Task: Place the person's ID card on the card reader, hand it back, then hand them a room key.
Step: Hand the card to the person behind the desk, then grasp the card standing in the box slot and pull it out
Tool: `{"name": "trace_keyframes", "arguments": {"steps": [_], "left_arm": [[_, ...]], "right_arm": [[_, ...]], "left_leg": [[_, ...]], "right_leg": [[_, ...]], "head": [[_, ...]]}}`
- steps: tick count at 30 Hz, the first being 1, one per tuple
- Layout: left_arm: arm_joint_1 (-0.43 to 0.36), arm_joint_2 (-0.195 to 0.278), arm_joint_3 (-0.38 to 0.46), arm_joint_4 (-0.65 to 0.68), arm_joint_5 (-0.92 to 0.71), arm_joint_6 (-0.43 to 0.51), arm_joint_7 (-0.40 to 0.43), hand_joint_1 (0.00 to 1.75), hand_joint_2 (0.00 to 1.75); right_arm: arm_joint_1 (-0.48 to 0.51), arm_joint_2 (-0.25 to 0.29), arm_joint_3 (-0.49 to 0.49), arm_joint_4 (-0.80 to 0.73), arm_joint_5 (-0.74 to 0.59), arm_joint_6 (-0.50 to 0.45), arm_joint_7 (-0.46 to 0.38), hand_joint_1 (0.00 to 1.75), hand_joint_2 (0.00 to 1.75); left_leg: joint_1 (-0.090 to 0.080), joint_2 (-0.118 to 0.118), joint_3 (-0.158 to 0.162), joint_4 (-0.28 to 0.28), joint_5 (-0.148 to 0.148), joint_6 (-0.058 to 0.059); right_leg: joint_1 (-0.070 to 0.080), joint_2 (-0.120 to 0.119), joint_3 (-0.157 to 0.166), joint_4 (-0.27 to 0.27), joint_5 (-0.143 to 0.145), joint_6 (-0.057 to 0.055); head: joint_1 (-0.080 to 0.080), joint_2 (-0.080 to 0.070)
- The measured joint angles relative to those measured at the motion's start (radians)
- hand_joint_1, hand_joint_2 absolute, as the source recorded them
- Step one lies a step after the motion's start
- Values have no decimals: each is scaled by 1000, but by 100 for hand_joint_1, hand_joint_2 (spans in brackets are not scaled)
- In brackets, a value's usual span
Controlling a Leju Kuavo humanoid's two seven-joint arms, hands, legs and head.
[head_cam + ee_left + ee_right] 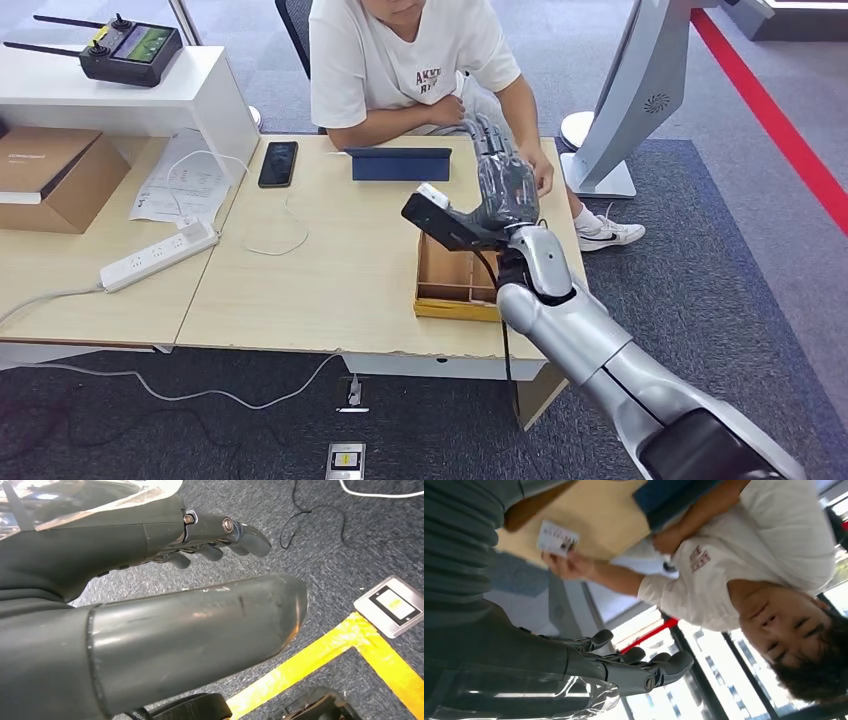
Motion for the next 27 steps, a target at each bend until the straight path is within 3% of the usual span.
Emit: {"name": "trace_keyframes", "arguments": {"steps": [2, 6, 10, 16, 27], "left_arm": [[6, 0, 1, 2, 7, 4, -10, 0, 0], [16, 0, 2, 5, 17, 4, -26, 0, 0], [19, 0, 6, 10, 17, 4, -28, 0, 0], [25, 0, 19, 14, 23, 4, -46, 0, 0], [30, 0, 22, 15, 31, 11, -53, 0, 0]], "right_arm": [[17, 3, -25, -31, -202, 43, -76, 0, 0], [55, 2, -74, -116, -490, 130, -152, 0, 175], [88, -7, -117, -204, -656, 197, -183, 0, 175], [165, -53, -158, -370, -966, 384, -207, 0, 175], [202, -77, -160, -422, -969, 425, -205, 0, 175]], "left_leg": [[0, 0, 0, 0, 0, 0], [0, 0, 0, 0, 0, 0], [0, 0, 0, 0, 0, 0], [0, 0, 1, 0, 0, 0], [0, 0, 1, 0, 0, 0]], "right_leg": [[0, 0, 0, 0, 0, 0], [0, 0, 0, 0, 0, 0], [0, 0, 0, 0, 0, 0], [0, 0, 0, 0, 0, 0], [0, 0, 0, -1, 0, 0]], "head": [[0, 0], [0, 0], [0, 0], [0, 0], [0, 0]]}}
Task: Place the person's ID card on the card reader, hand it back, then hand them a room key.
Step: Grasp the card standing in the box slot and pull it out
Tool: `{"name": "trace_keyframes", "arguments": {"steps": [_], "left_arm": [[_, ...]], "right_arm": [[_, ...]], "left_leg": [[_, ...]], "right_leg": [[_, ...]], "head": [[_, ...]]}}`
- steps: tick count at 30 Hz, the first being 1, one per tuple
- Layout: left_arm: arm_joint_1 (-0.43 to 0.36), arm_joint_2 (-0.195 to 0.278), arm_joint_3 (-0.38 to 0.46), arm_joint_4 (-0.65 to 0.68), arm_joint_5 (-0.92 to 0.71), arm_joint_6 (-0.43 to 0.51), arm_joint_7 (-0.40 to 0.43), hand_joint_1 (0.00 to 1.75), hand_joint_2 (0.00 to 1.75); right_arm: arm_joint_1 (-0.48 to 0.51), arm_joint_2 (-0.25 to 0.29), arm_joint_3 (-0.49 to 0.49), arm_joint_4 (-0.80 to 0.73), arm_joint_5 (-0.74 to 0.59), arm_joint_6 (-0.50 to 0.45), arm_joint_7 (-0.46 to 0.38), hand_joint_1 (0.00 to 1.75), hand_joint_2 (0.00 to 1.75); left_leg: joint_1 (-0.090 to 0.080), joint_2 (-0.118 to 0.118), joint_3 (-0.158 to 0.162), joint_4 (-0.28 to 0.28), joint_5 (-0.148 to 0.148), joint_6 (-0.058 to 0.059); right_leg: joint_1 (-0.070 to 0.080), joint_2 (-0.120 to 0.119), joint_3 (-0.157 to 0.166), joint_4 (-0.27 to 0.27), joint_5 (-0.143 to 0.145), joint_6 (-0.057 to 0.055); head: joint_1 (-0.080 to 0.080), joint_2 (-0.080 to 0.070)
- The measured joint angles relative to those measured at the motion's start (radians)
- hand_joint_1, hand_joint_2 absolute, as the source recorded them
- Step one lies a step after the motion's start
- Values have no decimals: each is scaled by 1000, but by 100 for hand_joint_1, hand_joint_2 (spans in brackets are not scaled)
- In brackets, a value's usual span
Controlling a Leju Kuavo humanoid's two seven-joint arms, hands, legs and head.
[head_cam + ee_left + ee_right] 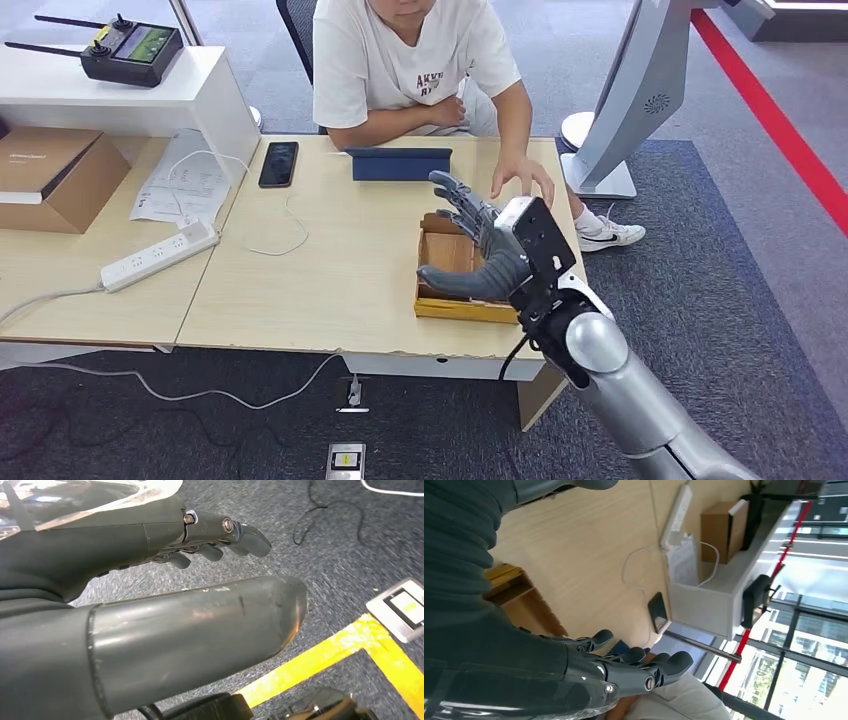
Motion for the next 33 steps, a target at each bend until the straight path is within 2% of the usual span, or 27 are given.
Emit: {"name": "trace_keyframes", "arguments": {"steps": [2, 3, 6, 7, 10, 15, 20, 33], "left_arm": [[7, 0, 7, 2, 11, 15, -4, 0, 0], [11, -1, 14, 3, 18, 27, -3, 0, 0], [17, -5, 41, 4, 29, 51, 25, 0, 0], [18, -6, 45, 4, 29, 53, 33, 0, 0], [17, -7, 46, 4, 26, 56, 40, 0, 0], [16, -8, 46, 3, 20, 60, 48, 0, 0], [16, -10, 46, 3, 20, 63, 49, 0, 0], [17, -10, 46, 3, 21, 63, 53, 0, 0]], "right_arm": [[46, -31, 1, -57, 55, 28, 10, 0, 175], [87, -59, 4, -101, 124, 42, 29, 0, 175], [214, -123, 38, -189, 560, -9, 184, 0, 175], [233, -127, 51, -194, 698, -41, 238, 0, 175], [243, -126, 74, -190, 928, -84, 325, 0, 175], [263, -114, 101, -168, 1226, -121, 394, 0, 175], [276, -91, 122, -128, 1355, -124, 405, 0, 175], [283, -60, 154, -41, 1383, -123, 405, 0, 175]], "left_leg": [[0, 0, 0, 0, 0, 0], [0, 0, -1, 0, 0, 0], [0, 1, -1, 0, 0, 0], [0, 0, -1, 0, 0, 0], [0, 0, -1, 0, 0, 0], [0, 0, -1, 0, 0, 0], [0, 0, -2, 0, 0, 0], [0, 0, -2, 0, 0, 0]], "right_leg": [[0, 0, 0, 0, 0, 0], [0, 0, 0, 0, 0, 0], [0, 0, 0, 0, 0, 0], [0, 0, 0, 0, 0, 0], [0, 0, 0, 0, 0, 0], [0, 0, 0, 0, 0, 0], [0, 0, 0, 0, 0, 0], [0, 0, 0, 0, 0, 0]], "head": [[0, 0], [0, 0], [0, 0], [0, 0], [0, 0], [0, 0], [0, 0], [0, 0]]}}
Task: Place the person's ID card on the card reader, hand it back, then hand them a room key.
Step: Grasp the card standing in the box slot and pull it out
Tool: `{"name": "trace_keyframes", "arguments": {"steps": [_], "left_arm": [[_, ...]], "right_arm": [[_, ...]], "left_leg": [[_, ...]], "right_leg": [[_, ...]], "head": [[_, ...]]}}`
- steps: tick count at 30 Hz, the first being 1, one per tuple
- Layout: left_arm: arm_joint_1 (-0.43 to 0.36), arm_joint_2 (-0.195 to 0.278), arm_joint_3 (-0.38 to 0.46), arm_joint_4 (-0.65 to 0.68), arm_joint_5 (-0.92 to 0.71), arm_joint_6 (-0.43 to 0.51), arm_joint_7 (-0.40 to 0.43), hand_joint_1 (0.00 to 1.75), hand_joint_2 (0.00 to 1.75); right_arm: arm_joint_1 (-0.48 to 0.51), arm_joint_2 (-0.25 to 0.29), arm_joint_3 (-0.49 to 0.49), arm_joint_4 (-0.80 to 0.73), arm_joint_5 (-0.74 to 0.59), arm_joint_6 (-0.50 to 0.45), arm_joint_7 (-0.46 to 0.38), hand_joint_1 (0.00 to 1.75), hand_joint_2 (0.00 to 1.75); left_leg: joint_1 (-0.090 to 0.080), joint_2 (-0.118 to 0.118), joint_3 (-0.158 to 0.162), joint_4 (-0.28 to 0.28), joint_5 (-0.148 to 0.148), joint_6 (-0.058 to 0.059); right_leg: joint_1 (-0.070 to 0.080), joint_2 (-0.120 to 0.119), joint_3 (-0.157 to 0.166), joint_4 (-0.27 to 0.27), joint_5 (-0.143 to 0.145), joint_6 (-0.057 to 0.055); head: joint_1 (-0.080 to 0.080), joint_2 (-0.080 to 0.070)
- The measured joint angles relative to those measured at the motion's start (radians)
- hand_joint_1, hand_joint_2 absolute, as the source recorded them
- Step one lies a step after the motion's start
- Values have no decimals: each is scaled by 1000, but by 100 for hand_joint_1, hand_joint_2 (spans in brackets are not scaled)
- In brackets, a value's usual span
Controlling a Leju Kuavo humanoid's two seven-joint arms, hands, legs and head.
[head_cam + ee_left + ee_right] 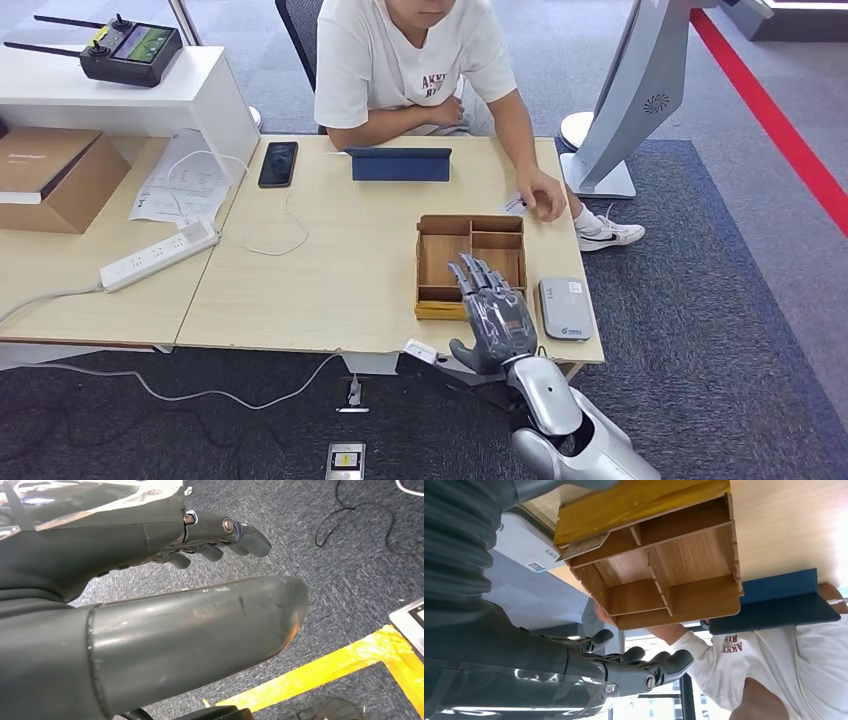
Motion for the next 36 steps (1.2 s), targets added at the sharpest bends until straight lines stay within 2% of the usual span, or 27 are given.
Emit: {"name": "trace_keyframes", "arguments": {"steps": [14, 25, 36], "left_arm": [[0, 0, 0, -2, -1, 1, 3, 0, 0], [0, -1, 0, -5, 1, 3, 6, 0, 0], [0, -1, 0, -9, 5, 3, 4, 0, 0]], "right_arm": [[-20, 12, -1, 161, 52, -74, 3, 0, 175], [-53, 25, -12, 309, 73, -213, 13, 0, 175], [-81, 39, -33, 444, 70, -293, 8, 0, 175]], "left_leg": [[0, 0, 0, 0, 0, 0], [0, 0, 0, 0, 0, 0], [0, 0, 0, 0, 0, 0]], "right_leg": [[0, 0, 0, 0, 0, 0], [0, 0, 0, 0, 0, 0], [0, 0, 0, 0, 0, 0]], "head": [[0, 0], [0, 0], [0, 0]]}}
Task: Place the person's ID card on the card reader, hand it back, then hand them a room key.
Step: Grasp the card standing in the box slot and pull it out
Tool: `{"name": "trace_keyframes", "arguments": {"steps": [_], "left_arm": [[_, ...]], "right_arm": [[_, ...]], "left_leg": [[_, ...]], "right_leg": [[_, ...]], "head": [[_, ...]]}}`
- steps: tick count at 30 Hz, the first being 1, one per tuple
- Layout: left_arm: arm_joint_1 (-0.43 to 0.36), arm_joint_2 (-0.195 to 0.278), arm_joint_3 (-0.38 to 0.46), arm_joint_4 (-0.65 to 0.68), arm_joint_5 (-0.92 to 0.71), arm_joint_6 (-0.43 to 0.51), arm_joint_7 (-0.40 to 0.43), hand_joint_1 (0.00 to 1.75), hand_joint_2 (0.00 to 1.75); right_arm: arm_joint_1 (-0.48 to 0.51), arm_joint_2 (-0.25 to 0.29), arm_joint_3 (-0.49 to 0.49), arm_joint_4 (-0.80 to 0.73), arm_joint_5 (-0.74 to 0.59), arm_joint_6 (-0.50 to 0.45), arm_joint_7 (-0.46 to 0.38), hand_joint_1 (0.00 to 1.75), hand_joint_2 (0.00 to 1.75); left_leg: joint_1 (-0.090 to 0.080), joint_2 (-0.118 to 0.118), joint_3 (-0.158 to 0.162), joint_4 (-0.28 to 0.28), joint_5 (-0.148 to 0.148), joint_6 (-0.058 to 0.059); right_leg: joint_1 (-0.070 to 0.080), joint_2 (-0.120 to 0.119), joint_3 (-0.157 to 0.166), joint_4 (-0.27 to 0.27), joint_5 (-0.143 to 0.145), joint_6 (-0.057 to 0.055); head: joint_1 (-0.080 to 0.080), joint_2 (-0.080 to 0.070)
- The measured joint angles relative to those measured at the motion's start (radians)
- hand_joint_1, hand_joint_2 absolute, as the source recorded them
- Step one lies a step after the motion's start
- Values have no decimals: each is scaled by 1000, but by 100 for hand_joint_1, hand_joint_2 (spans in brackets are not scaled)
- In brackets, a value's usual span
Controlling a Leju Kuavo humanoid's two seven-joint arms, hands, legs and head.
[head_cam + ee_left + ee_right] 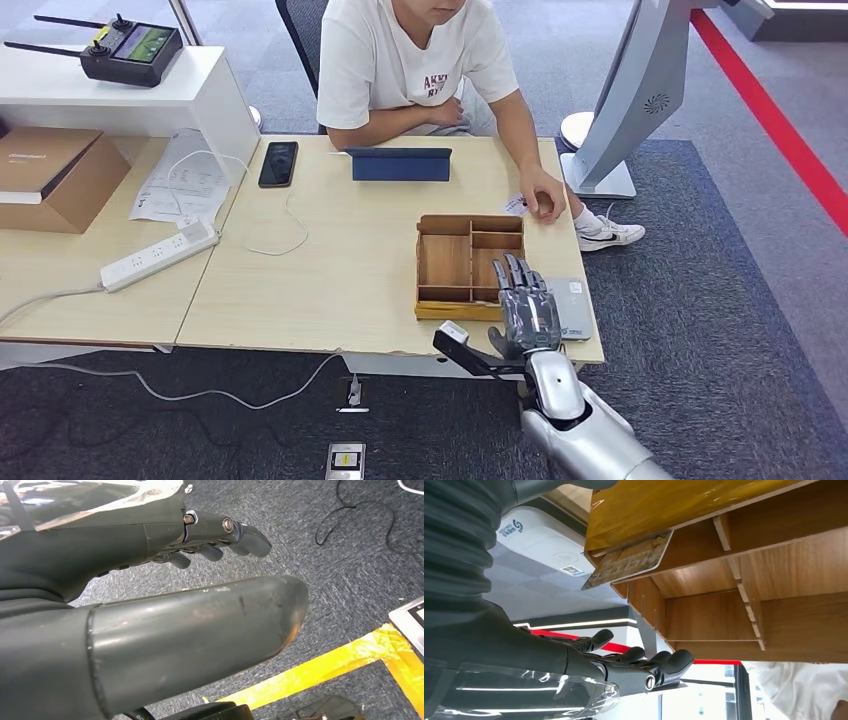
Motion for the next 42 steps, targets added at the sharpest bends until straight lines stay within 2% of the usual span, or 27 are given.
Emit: {"name": "trace_keyframes", "arguments": {"steps": [10, 27, 28, 30, 32, 34, 36, 42], "left_arm": [[0, 0, 0, 0, 17, 0, -7, 0, 0], [0, 0, 0, 0, 13, 1, -12, 0, 0], [0, 0, 0, 0, 13, 1, -13, 0, 0], [0, 0, 0, 0, 13, 1, -13, 0, 0], [0, 0, 0, 0, 13, 1, -13, 0, 0], [0, 0, 0, 0, 13, 1, -13, 0, 0], [0, 0, 0, 0, 11, 1, -13, 0, 0], [0, 0, 0, 0, -2, 1, -13, 0, 0]], "right_arm": [[-30, 13, -18, 87, -39, -19, -22, 0, 175], [-36, 26, -27, 152, -95, -55, -39, 1, 175], [-36, 26, -27, 154, -97, -57, -40, 13, 175], [-37, 27, -27, 158, -103, -59, -41, 56, 175], [-37, 29, -27, 161, -113, -62, -44, 121, 175], [-37, 29, -27, 163, -122, -65, -48, 165, 175], [-37, 29, -27, 163, -130, -69, -49, 175, 175], [-37, 29, -29, 163, -150, -82, -50, 175, 175]], "left_leg": [[0, 0, 0, 0, 0, 0], [0, 0, 0, 0, 0, 0], [0, 0, 0, 0, 0, 0], [0, 0, 0, 0, 0, 0], [0, 0, 0, 0, 0, 0], [0, 0, 0, 0, 0, 0], [0, 0, 0, 0, 0, 0], [0, 0, 0, 0, 0, 0]], "right_leg": [[0, 0, 0, 0, 0, 0], [0, 0, 0, 0, 0, 0], [0, 0, 0, 0, 0, 0], [0, 0, 0, 0, 0, 0], [0, 0, 0, 0, 0, 0], [0, 0, 0, 0, 0, 0], [0, 0, 0, 0, 0, 0], [0, 0, 0, 0, 0, 0]], "head": [[0, 0], [0, 0], [0, 0], [0, 0], [0, 0], [0, 0], [0, 0], [0, 0]]}}
